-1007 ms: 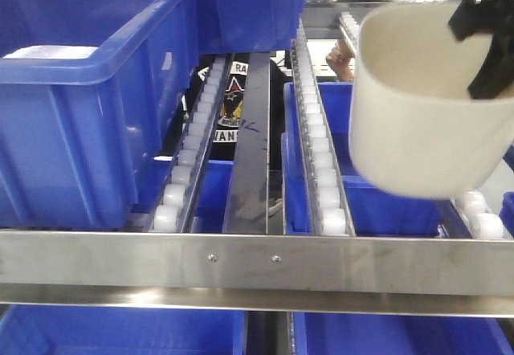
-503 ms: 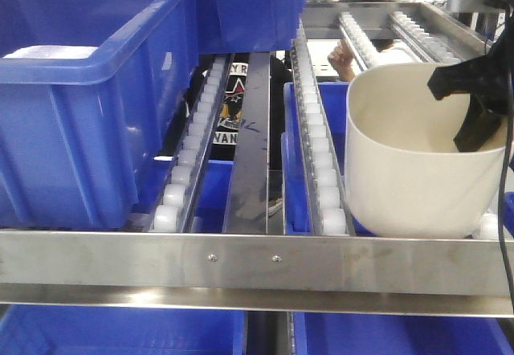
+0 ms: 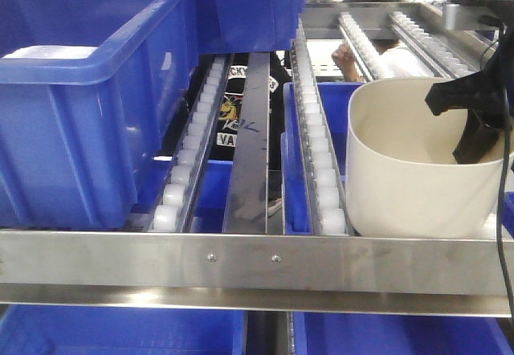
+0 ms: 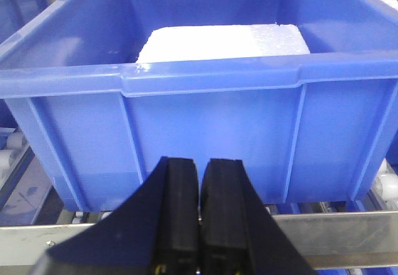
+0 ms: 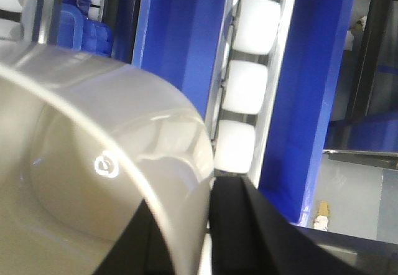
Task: Move white bin to right shelf second layer
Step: 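Lower the white bin onto the upper shelf rollers with the right gripper, then open the right gripper and lift it off the bin rim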
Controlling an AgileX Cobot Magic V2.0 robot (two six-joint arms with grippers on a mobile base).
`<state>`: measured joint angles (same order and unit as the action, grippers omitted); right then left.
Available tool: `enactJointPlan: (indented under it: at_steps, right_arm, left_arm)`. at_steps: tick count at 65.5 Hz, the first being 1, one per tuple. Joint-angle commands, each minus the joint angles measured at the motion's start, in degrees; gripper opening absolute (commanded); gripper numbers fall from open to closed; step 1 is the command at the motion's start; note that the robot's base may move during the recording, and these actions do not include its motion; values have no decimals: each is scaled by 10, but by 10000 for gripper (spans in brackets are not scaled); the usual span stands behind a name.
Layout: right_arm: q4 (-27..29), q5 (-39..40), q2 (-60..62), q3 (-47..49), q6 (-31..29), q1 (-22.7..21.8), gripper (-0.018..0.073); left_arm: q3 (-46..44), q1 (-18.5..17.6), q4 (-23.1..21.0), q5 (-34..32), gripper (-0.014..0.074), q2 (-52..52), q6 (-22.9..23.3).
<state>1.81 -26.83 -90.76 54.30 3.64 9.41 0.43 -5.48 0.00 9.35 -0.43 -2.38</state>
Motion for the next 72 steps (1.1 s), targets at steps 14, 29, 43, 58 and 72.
enactJointPlan:
  at_steps: [14, 29, 43, 58, 72]
  right_arm:
    - [-1, 41, 19, 20, -1, -3, 279]
    - [-1, 55, 24, 20, -1, -3, 473]
    - [-1, 59, 44, 20, -1, -3, 473]
    - [-9, 74, 102, 20, -1, -3, 468]
    - [-9, 109, 224, -1, -1, -3, 369]
  left_arm:
    - [21, -2, 0, -49, 85, -2, 2]
    - [21, -2, 0, -49, 85, -2, 2]
    - [21, -2, 0, -49, 85, -2, 2]
    - [21, -2, 0, -49, 85, -2, 2]
    - [21, -2, 0, -49, 85, -2, 2]
